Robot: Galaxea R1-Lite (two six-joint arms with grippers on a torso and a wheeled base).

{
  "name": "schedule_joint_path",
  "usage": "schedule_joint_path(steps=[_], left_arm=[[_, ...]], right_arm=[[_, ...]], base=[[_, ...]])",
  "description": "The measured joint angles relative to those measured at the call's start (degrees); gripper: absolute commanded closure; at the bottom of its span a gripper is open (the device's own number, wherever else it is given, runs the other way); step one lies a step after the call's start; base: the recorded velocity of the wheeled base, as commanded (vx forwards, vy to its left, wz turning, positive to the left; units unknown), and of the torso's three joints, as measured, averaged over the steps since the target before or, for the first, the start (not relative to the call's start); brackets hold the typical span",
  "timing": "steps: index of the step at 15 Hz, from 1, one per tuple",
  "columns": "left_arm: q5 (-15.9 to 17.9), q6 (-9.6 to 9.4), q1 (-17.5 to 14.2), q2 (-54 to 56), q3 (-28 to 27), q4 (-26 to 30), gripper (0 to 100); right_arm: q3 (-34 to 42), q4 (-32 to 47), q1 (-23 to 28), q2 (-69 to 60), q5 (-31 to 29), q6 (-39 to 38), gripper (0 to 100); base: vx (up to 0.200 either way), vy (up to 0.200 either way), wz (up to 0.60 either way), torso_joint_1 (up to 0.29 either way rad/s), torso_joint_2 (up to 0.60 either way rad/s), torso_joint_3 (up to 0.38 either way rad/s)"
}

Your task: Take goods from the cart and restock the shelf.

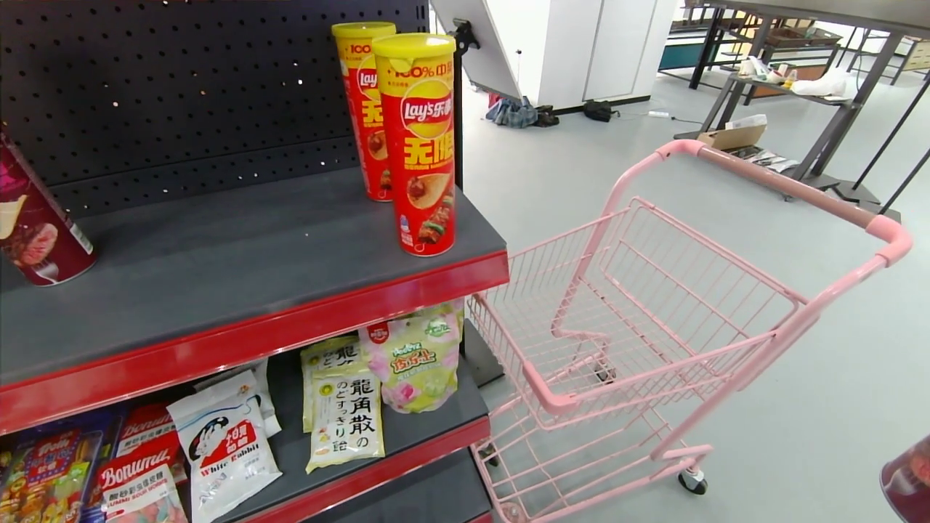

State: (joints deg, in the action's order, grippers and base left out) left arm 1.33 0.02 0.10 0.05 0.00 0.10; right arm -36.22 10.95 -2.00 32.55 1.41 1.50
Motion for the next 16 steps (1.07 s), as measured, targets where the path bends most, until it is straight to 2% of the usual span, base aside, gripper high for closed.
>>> schedule_joint_path(steps=[7,16], left_arm=[[0.0,0.05,0.0,0.0,0.0,0.0,0],[0.0,0.05,0.0,0.0,0.0,0.0,0]], right_arm=[[0.1,-0.1,0.0,1.1,0.1,0.6,100],[0.5,-0.2,0.0,2.3,0.3,0.6,100]], base=[[0.0,0.0,0.0,0.208,-0.58,-0.377],[0.0,0.0,0.0,0.162,-0.4,-0.239]])
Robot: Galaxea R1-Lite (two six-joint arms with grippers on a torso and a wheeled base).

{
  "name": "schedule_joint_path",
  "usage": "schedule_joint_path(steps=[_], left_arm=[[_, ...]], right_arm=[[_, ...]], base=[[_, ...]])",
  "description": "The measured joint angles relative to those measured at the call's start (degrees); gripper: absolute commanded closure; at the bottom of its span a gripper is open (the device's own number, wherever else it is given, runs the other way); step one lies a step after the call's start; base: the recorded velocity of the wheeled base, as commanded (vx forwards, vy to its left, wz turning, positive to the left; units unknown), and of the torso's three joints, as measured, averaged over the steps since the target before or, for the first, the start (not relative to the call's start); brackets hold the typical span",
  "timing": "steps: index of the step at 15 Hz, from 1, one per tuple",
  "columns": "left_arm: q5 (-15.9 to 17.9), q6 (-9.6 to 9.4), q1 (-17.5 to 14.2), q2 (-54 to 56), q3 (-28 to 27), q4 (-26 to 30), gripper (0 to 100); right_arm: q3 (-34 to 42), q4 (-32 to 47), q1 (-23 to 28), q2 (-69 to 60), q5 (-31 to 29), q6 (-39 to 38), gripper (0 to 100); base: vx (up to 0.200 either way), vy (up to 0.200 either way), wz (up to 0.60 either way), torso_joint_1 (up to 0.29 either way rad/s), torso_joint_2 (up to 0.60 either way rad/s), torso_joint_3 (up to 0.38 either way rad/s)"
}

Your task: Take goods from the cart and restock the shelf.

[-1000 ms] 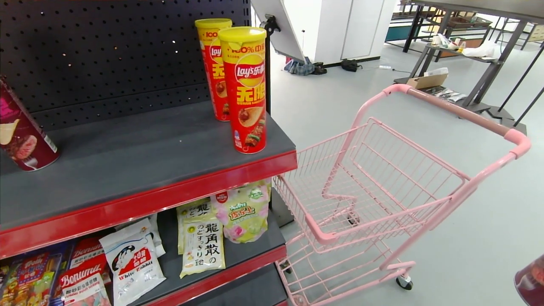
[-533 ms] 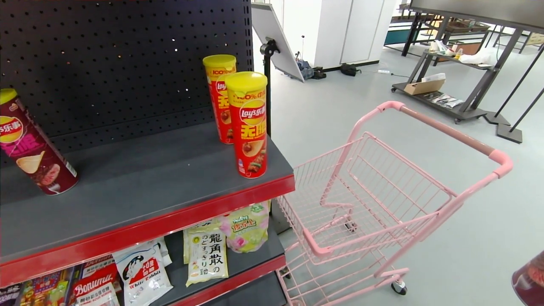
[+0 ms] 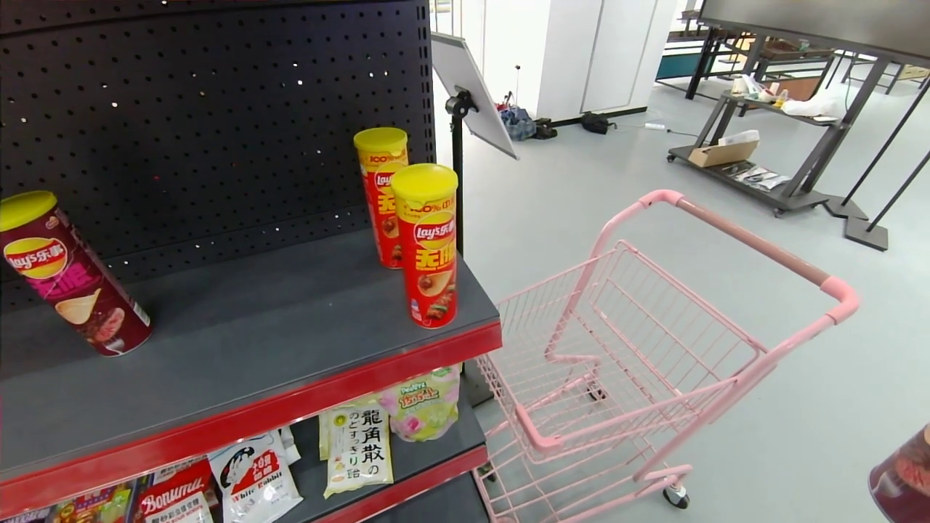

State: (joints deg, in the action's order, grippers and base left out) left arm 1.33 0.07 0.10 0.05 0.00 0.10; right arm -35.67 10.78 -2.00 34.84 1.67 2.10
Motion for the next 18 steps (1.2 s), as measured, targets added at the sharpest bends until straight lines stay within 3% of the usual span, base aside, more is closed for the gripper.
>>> schedule_joint_path(steps=[11,18], left_arm=[[0.0,0.0,0.0,0.0,0.0,0.0,0],[0.0,0.0,0.0,0.0,0.0,0.0,0]], right_arm=[[0.5,-0.3,0.0,0.9,0.0,0.1,100],[2.2,-0.3,0.0,0.5,-0.2,0.1,100]], base=[[0.0,0.0,0.0,0.144,-0.33,-0.183],[0.0,0.0,0.6,0.009,0.0,-0.004]])
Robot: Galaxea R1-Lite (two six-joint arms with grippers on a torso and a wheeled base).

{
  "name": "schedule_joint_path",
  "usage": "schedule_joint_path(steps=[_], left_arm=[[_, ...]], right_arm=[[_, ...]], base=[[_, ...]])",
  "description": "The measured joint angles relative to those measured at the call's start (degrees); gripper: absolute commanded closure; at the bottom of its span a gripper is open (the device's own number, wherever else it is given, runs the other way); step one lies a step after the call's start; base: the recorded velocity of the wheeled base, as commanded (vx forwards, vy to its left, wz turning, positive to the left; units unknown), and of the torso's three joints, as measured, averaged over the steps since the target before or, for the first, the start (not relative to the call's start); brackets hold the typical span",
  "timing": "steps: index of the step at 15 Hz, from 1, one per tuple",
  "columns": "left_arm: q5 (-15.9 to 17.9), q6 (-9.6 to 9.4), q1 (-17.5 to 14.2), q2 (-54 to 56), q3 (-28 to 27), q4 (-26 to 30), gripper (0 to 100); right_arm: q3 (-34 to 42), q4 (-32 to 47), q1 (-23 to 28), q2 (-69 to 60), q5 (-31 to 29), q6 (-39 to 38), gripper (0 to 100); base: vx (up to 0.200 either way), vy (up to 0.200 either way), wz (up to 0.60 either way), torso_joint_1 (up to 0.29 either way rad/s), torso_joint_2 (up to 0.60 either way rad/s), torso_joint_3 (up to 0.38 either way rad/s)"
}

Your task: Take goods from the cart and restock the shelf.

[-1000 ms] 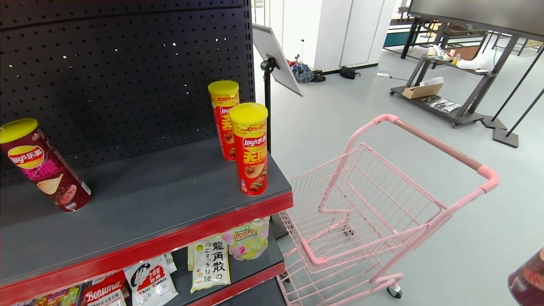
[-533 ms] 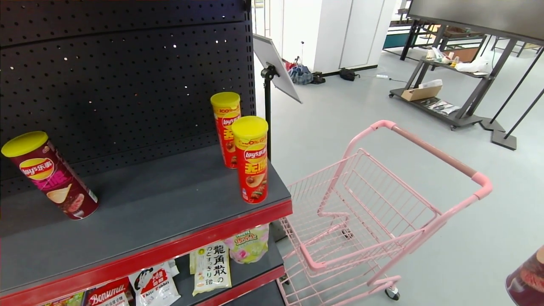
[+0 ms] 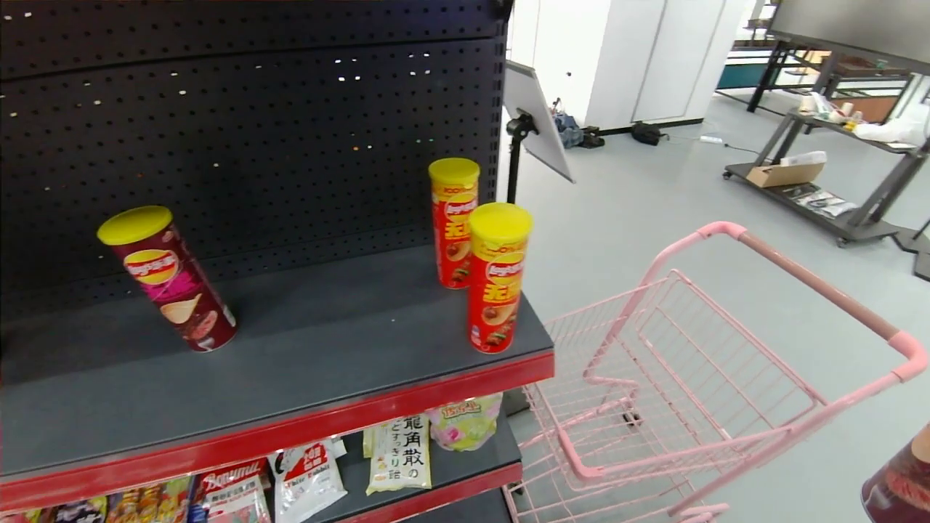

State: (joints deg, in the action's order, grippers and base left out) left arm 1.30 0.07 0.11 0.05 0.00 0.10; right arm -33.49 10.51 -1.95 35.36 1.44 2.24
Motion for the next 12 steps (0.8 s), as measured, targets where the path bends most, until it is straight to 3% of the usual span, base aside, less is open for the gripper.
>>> schedule_joint_path(steps=[5,9,12], left_arm=[[0.0,0.09,0.0,0.0,0.0,0.0,0],[0.0,0.04,0.0,0.0,0.0,0.0,0],[0.0,-0.07,0.0,0.0,0.0,0.0,0]], right_arm=[[0.6,0.0,0.0,-0.1,0.0,0.0,100],[4.1,0.0,0.0,-3.1,0.1,-0.1,100],[7.3,-0.1,0.0,-7.4,0.1,-0.4,100]], base=[[0.0,0.0,0.6,0.002,0.01,0.001],[0.0,0.0,0.0,0.0,0.0,0.0],[0.0,0.2,0.0,-0.001,0.0,0.004]])
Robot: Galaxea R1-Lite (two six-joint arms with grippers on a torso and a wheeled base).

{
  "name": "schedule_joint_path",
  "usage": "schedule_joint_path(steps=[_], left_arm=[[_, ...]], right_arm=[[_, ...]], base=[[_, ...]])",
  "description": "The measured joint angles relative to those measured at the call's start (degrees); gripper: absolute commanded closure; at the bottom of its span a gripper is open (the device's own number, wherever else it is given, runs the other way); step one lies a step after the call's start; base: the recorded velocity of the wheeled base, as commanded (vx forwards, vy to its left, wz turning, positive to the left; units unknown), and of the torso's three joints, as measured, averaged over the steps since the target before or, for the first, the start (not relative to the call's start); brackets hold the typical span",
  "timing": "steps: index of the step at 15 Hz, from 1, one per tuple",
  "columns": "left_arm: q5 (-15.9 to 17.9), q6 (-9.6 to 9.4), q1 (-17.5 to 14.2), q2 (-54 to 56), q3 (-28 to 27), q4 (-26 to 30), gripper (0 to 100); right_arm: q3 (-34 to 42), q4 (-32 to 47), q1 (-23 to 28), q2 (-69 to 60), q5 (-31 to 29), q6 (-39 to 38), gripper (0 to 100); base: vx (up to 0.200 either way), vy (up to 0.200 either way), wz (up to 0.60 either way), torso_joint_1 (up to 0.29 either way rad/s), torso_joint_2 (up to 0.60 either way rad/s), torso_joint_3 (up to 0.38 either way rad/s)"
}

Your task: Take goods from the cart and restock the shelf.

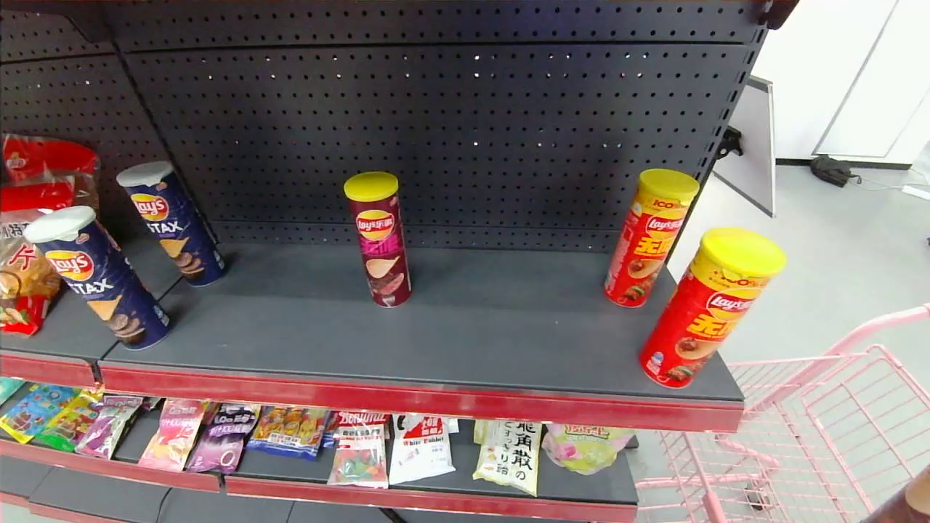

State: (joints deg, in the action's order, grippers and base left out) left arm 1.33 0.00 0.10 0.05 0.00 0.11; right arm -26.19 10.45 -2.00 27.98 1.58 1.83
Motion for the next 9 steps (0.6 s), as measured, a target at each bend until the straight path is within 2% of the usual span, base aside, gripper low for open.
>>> schedule_joint_path(steps=[3,9], left_arm=[[0.1,0.0,0.0,0.0,0.0,0.0,0],[0.1,0.0,0.0,0.0,0.0,0.0,0]], right_arm=[[2.8,0.1,-0.1,-4.1,0.0,0.1,100],[3.7,0.1,-0.1,-6.0,0.0,0.2,100]], base=[[0.0,0.2,0.0,0.009,0.0,0.001],[0.0,0.2,0.0,-0.002,0.0,0.005]])
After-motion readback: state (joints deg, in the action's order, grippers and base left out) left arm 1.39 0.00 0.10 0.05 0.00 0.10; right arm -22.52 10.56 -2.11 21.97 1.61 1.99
